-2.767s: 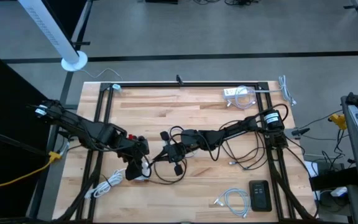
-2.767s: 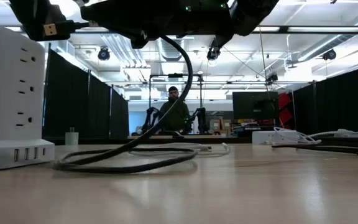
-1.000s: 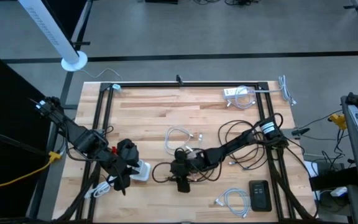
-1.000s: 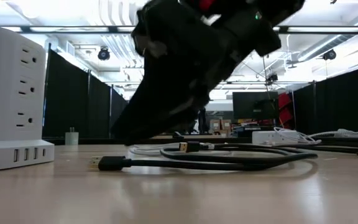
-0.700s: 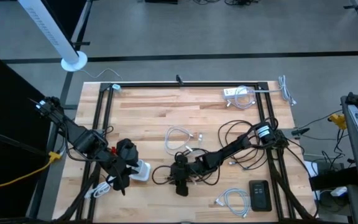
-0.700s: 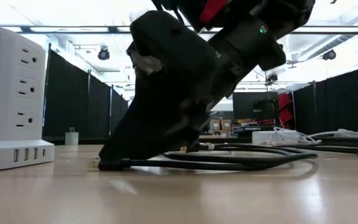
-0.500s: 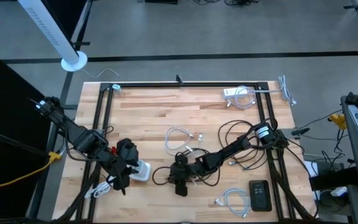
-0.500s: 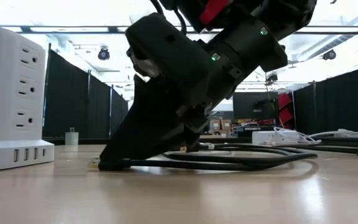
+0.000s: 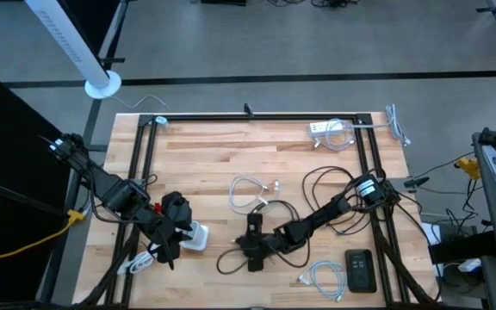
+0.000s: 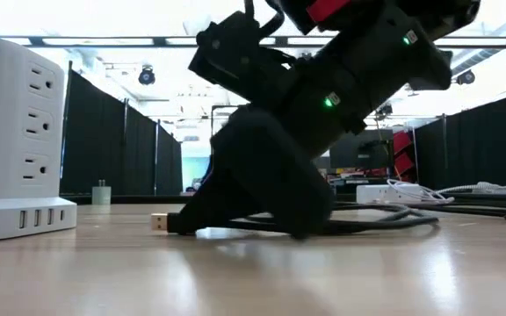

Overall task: Plug in charger cables
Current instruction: Insert the left black charger cable into the bottom white outlet extension

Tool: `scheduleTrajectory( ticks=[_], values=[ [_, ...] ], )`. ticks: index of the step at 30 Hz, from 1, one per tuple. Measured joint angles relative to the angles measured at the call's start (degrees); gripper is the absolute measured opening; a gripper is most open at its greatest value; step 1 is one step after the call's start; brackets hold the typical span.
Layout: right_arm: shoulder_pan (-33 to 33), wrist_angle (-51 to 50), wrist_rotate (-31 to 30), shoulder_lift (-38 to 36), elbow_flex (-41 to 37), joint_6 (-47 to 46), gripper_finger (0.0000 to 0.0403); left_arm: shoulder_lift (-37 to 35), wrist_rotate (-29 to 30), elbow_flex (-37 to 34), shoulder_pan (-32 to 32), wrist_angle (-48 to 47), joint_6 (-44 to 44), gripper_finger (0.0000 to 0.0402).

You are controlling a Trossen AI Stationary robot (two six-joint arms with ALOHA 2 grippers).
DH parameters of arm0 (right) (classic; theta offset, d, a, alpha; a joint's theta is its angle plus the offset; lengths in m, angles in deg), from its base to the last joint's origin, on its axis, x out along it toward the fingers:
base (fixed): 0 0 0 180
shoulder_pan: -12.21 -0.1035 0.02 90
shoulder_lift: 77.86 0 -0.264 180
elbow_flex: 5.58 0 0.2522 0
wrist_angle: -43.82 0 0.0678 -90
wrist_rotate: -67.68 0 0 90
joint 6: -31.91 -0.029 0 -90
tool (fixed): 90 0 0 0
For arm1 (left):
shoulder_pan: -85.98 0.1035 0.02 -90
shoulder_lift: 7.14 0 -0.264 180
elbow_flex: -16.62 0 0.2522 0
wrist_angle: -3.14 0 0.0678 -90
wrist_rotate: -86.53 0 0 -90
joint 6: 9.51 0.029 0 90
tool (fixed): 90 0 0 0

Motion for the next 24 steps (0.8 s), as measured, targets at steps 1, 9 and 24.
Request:
scheduleTrajectory(
  ticks=[1,9,24],
  values=[
    [-0.06,1.05,0.07,0.20,-0.02,0.89,0.0018,0.00,-0.02,0.02,0.00,0.02,-0.39,0.0103],
    [-0.06,12.29,0.90,5.68,0.29,-3.76,0.0032,0.00,0.00,0.02,0.02,0.06,-0.97,0.0103],
    [-0.40,21.09,-1.47,9.14,-0.53,-9.34,0.0048,0.00,-0.04,0.00,0.04,0.01,-2.57,0.0103]
  ],
)
